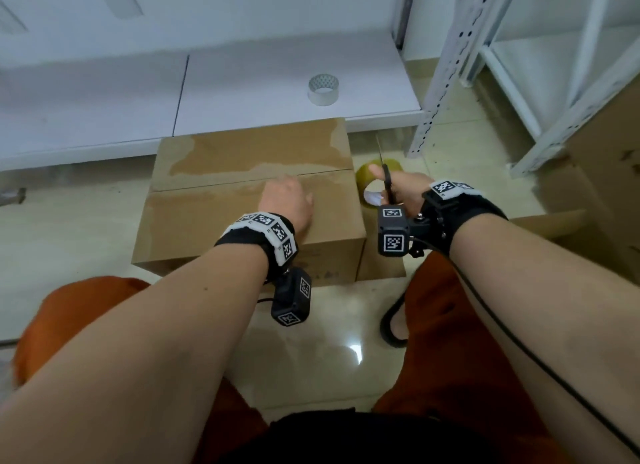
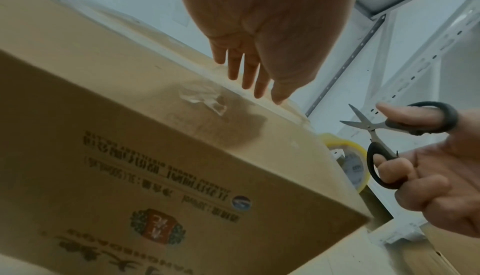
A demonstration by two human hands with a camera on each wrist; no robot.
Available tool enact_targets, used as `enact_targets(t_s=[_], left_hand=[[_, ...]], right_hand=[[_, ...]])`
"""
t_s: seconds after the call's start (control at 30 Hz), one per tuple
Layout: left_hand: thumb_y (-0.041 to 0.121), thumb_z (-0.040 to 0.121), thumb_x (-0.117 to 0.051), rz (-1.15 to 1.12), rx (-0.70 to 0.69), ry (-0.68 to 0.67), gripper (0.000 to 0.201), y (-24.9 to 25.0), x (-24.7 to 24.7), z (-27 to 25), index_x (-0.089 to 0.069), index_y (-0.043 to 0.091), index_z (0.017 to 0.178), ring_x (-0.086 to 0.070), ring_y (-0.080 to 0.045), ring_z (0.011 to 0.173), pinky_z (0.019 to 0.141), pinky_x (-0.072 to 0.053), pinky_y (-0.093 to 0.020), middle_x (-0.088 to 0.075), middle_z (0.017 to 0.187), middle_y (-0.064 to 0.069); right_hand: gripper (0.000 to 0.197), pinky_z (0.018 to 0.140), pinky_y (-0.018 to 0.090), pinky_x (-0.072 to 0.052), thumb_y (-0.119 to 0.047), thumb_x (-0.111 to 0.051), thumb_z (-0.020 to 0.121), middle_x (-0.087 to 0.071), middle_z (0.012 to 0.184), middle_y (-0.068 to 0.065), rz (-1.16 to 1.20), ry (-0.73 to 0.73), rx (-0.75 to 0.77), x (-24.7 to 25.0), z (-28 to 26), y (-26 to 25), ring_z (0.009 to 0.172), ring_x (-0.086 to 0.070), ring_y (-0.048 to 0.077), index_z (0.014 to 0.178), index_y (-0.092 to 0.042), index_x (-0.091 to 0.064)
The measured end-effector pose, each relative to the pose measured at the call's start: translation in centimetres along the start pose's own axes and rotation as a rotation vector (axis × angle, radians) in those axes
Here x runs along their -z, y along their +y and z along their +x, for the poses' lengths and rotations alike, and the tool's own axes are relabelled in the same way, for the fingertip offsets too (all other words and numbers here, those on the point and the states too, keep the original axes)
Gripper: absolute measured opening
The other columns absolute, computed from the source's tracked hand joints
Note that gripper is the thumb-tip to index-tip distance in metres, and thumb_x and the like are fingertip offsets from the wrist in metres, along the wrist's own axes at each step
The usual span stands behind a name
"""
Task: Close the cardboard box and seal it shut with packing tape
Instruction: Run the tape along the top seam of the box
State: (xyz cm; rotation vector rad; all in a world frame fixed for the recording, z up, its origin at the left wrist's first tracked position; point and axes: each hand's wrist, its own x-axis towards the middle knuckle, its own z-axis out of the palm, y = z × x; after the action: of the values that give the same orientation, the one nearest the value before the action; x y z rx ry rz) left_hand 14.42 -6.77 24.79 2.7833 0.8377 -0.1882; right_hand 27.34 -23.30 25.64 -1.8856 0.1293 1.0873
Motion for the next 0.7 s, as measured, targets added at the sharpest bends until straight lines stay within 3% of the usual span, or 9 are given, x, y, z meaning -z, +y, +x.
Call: enact_targets(t_s=[0.17, 0.27, 0.3, 0.37, 0.4, 0.43, 0.57, 0.7], left_hand=[[0.031, 0.102, -0.035, -0.014, -0.072, -0.013, 0.037, 1.5, -0.5, -1.1, -0.064, 0.009, 0.104, -0.059, -0.023, 0.094, 0.083, -0.049, -0.032, -0.064, 0.107, -0.008], [0.032, 0.102, -0.035, -0.04, -0.08, -0.087, 0.037, 1.9, -1.0, -1.3, -0.063, 0.009, 0.11, -0.06, -0.024, 0.095, 0.081, -0.049, -0.031, -0.064, 0.111, -0.01], [0.033, 0.101, -0.035, -0.045, -0.075, -0.111, 0.037, 2.0, -0.8, -1.5, -0.063, 0.009, 0.11, -0.061, -0.025, 0.094, 0.081, -0.051, -0.033, -0.064, 0.111, -0.011], [0.033, 0.101, -0.035, -0.037, -0.082, -0.144, 0.037, 2.0, -0.5, -1.7, -0.062, 0.01, 0.111, -0.061, -0.026, 0.095, 0.083, -0.051, -0.035, -0.064, 0.112, -0.011], [0.033, 0.101, -0.036, -0.027, -0.095, -0.156, 0.036, 2.0, -0.3, -1.9, -0.062, 0.011, 0.114, -0.061, -0.026, 0.098, 0.085, -0.051, -0.036, -0.064, 0.116, -0.01], [0.032, 0.101, -0.038, -0.01, -0.103, -0.169, 0.035, 1.9, 0.0, -2.0, -0.062, 0.013, 0.118, -0.061, -0.025, 0.102, 0.088, -0.049, -0.036, -0.063, 0.119, -0.008], [0.031, 0.099, -0.045, 0.035, -0.114, -0.174, 0.032, 1.5, 0.6, -2.7, -0.063, 0.016, 0.121, -0.062, -0.022, 0.101, 0.087, -0.049, -0.032, -0.065, 0.117, -0.004], [0.03, 0.097, -0.048, 0.039, -0.114, -0.176, 0.03, 1.2, 0.6, -2.8, -0.063, 0.016, 0.12, -0.063, -0.021, 0.1, 0.088, -0.05, -0.031, -0.066, 0.115, -0.004]], right_hand=[[0.056, 0.075, 0.034, -0.041, -0.064, -0.058, 0.081, -0.052, 0.08, 0.004, -0.096, -0.179, -0.029, -0.1, -1.1, 2.0, 0.069, -0.049, 0.019, 0.108, -0.015, -0.049], [0.083, 0.074, 0.035, -0.043, -0.062, -0.056, 0.083, -0.051, 0.088, 0.007, -0.119, -0.189, -0.043, -0.7, -1.3, 2.3, 0.079, -0.051, 0.024, 0.142, -0.01, -0.031], [0.097, 0.077, 0.037, -0.045, -0.067, -0.06, 0.076, -0.054, 0.095, 0.012, -0.155, -0.177, -0.039, -1.0, -1.5, 2.2, 0.086, -0.054, 0.028, 0.146, -0.009, -0.026], [0.132, 0.092, 0.045, -0.05, -0.084, -0.07, 0.041, -0.06, 0.116, 0.024, -0.234, -0.162, -0.029, -1.2, -0.5, 2.5, 0.105, -0.06, 0.037, 0.146, -0.013, -0.031], [0.142, 0.098, 0.049, -0.047, -0.086, -0.071, 0.025, -0.06, 0.123, 0.025, -0.233, -0.147, -0.03, -1.1, 1.0, 3.0, 0.112, -0.059, 0.039, 0.144, -0.016, -0.035], [0.145, 0.099, 0.051, -0.047, -0.087, -0.071, 0.019, -0.06, 0.125, 0.026, -0.224, -0.131, -0.037, -1.0, 2.2, 3.5, 0.114, -0.059, 0.039, 0.143, -0.018, -0.037], [0.147, 0.092, 0.052, -0.052, -0.083, -0.076, 0.02, -0.064, 0.118, 0.022, -0.125, -0.072, 0.008, -1.6, 3.1, 3.6, 0.102, -0.066, 0.035, 0.143, -0.015, -0.033], [0.128, 0.073, 0.041, -0.059, -0.063, -0.084, 0.049, -0.068, 0.109, 0.015, 0.04, -0.067, -0.007, -2.3, 1.0, 2.5, 0.083, -0.069, 0.024, 0.147, -0.009, -0.021]])
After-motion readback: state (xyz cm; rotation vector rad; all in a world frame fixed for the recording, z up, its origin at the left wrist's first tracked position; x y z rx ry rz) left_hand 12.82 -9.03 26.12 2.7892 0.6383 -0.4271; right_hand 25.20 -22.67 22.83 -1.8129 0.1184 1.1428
